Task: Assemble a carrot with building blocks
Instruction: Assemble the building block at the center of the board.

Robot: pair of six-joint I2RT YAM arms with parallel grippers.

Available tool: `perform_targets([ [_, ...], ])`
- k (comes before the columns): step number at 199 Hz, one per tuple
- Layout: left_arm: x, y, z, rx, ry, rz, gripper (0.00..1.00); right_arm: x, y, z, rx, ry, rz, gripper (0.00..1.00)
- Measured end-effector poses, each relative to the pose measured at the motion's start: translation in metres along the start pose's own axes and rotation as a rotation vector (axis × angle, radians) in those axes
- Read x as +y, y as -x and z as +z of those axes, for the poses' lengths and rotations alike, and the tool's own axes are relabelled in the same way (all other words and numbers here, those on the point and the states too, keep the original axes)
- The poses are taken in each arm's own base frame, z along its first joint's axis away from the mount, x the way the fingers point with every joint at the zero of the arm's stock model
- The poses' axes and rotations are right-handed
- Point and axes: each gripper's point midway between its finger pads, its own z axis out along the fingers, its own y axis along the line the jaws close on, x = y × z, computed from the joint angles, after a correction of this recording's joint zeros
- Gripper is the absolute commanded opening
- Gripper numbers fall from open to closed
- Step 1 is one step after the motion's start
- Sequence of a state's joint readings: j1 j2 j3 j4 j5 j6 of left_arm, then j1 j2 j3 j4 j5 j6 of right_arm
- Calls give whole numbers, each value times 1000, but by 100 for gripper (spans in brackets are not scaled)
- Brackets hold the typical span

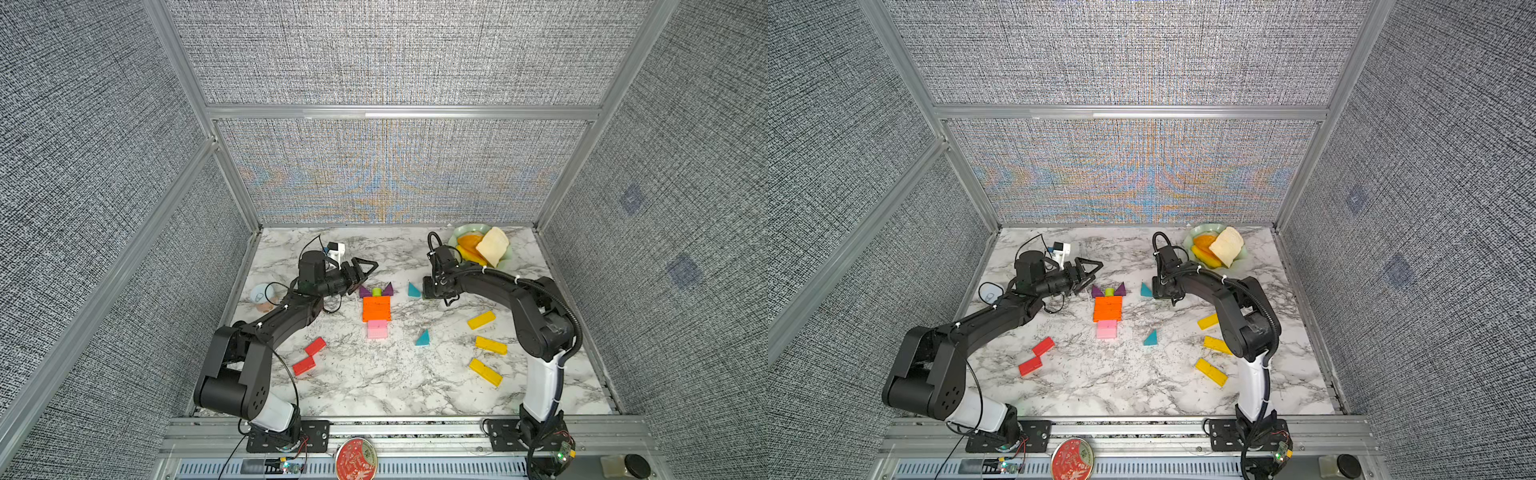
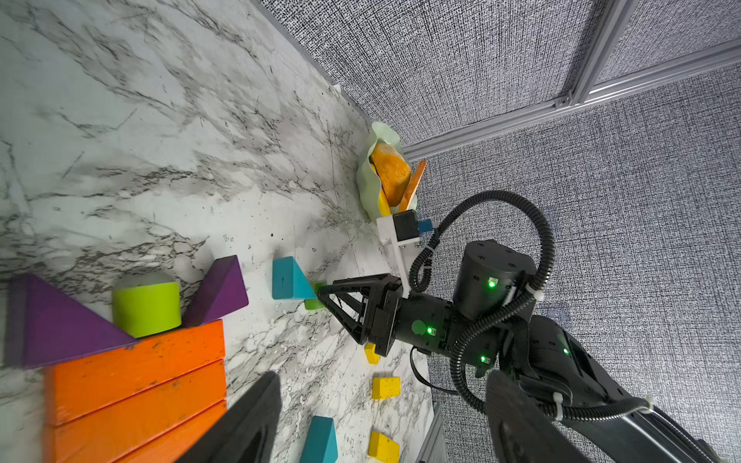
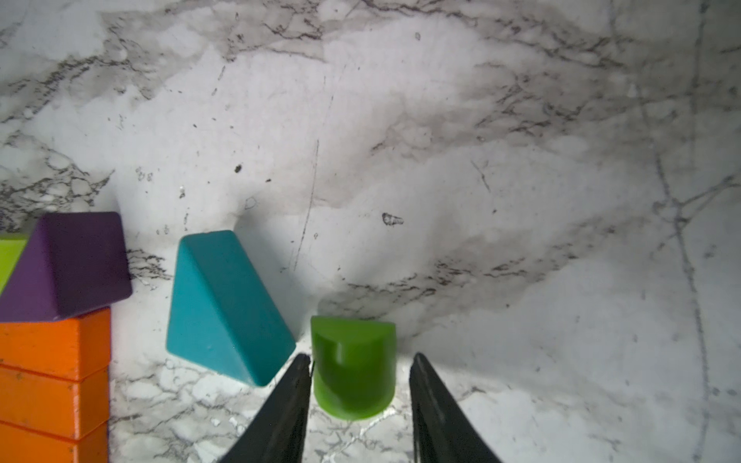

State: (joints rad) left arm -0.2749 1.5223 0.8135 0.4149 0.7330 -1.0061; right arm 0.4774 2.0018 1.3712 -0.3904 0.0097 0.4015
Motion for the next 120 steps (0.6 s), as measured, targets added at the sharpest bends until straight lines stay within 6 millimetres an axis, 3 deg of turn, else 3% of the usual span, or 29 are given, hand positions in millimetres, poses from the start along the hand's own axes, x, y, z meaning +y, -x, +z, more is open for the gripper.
perform_targets([
  [31,0,0,0,0,0,0,81,-1,-2,3,8,6,7,45],
  [66,0,0,0,0,0,0,81,4,8,-23,-44,35,-2,44],
  [97,-1,-1,1,3,-1,1,81,-2,10,-29,-53,37,-23,27],
  [120,-1,-2,1,5,-2,1,81,-16,2,-23,-24,1,-20,26],
])
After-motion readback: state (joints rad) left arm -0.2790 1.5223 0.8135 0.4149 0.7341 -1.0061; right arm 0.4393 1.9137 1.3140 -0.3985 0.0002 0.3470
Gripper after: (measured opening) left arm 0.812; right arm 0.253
